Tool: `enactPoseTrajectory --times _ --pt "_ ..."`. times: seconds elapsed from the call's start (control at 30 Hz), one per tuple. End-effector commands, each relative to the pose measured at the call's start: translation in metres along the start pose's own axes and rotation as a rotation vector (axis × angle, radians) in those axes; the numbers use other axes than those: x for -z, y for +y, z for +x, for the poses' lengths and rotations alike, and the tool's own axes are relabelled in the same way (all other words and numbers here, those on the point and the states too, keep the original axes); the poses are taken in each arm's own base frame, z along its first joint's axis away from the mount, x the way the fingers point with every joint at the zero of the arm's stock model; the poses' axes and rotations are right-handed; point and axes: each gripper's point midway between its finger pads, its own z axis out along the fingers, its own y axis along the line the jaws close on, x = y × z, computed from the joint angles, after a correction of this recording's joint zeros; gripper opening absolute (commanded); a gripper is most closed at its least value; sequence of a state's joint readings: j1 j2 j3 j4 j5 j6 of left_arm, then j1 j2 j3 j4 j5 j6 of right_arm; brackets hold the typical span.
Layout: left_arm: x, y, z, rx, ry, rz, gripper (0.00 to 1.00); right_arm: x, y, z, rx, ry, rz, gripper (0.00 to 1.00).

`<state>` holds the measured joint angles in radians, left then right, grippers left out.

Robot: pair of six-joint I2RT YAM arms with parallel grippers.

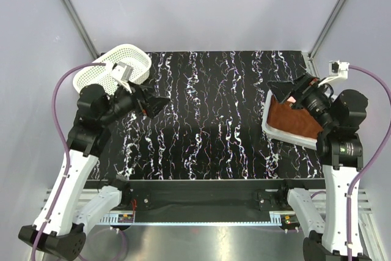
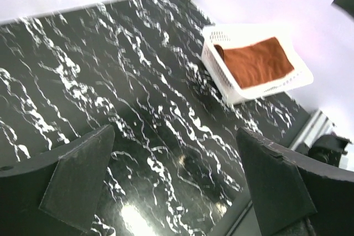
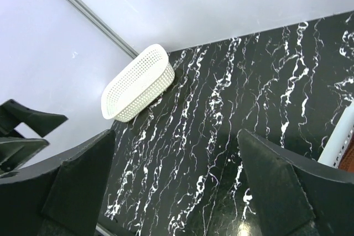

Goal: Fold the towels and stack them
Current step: Neatly place the folded towel into the bin

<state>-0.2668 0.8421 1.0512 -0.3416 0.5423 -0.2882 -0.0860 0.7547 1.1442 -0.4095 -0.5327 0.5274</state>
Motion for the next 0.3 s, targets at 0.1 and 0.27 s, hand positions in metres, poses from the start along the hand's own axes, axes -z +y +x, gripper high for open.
enactPoseTrajectory --times 0.1,0.27 --pt "0.020 -0.017 -0.053 -0.090 -0.189 -0.017 0.99 -0.009 -0.011 0.010 0.006 0.076 0.021 1.00" --pt "0.028 -0.017 -0.063 -0.121 -0.204 -0.046 0.99 -0.013 -0.020 0.019 0.029 0.139 0.045 1.00"
